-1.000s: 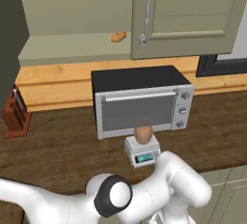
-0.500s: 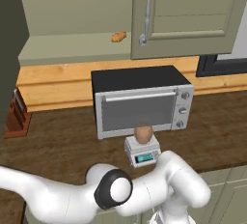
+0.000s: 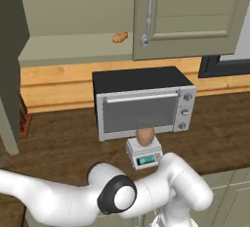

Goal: Pick the honey bottle and place it on the digital scale for weighing, and close the cabinet.

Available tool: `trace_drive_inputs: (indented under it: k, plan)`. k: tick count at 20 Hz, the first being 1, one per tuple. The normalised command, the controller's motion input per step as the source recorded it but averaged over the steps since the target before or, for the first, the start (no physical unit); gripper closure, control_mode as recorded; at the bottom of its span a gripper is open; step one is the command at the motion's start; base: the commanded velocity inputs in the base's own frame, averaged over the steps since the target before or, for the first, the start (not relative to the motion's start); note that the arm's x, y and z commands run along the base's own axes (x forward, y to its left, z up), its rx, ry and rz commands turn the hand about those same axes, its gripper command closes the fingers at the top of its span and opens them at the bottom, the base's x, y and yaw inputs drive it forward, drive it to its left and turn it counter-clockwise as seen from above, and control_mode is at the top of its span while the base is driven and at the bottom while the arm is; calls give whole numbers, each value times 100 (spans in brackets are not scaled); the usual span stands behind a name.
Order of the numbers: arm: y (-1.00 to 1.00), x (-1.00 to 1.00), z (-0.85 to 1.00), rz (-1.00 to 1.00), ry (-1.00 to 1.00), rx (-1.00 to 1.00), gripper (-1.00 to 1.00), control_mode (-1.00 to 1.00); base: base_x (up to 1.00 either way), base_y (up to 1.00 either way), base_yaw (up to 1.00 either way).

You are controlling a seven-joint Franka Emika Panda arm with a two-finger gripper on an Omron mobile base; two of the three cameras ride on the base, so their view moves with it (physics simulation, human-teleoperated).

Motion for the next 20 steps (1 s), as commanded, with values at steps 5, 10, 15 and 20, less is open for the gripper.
trace_drive_inputs:
  k: [5, 10, 15, 20]
  plan:
    - [-73, 29, 37, 0, 11, 7, -100, -100, 0, 0, 0]
    - [-71, 39, 40, 1, 11, 3, -100, -100, 0, 0, 0]
    - [-75, 46, 27, 1, 3, 8, -100, -100, 0, 0, 0]
    - [-77, 55, 23, 1, 0, 9, -100, -100, 0, 0, 0]
